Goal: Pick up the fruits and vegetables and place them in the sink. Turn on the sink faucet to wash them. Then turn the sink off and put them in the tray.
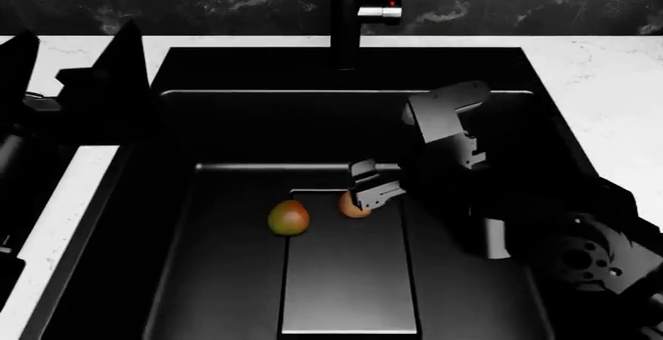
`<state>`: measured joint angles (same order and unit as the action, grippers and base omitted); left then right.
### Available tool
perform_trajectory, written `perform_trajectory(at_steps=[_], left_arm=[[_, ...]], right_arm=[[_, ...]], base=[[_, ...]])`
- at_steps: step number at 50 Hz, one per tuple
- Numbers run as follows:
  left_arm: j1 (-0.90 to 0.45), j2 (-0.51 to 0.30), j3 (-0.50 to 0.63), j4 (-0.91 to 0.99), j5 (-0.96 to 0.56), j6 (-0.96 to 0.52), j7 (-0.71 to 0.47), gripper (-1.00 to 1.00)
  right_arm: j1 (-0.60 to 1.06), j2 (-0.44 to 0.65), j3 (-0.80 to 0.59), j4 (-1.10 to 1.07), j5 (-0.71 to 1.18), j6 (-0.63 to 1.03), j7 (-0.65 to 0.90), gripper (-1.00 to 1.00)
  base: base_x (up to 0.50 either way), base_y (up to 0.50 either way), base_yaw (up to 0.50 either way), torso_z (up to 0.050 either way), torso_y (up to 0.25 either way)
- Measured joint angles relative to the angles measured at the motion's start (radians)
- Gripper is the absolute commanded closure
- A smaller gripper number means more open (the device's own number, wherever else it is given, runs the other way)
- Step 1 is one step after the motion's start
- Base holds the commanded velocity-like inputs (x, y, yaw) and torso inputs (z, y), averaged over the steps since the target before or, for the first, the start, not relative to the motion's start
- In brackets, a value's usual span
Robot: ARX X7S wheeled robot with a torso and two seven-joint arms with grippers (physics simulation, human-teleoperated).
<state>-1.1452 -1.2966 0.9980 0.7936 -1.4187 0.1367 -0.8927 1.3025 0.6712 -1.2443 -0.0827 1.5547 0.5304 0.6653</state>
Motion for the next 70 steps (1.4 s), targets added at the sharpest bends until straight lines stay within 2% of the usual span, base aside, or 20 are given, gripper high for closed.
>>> perform_trajectory(at_steps=[25,47,70], left_arm=[[0.023,0.011,0.004,-0.011,0.014,0.006,0.007,-1.0],[0.031,0.023,0.004,-0.019,0.018,0.002,0.01,-1.0],[0.042,0.025,-0.001,-0.025,0.014,0.01,0.019,-1.0]], right_arm=[[-0.083,-0.085,-0.033,0.126,-0.005,-0.025,-0.108,-1.0],[-0.068,-0.214,-0.053,0.427,-0.064,-0.047,-0.233,-1.0],[-0.095,-0.193,-0.056,0.335,-0.104,-0.085,-0.162,-1.0]], base=[[0.0,0.0,0.0,0.0,0.0],[0.0,0.0,0.0,0.0,0.0],[0.0,0.0,0.0,0.0,0.0]])
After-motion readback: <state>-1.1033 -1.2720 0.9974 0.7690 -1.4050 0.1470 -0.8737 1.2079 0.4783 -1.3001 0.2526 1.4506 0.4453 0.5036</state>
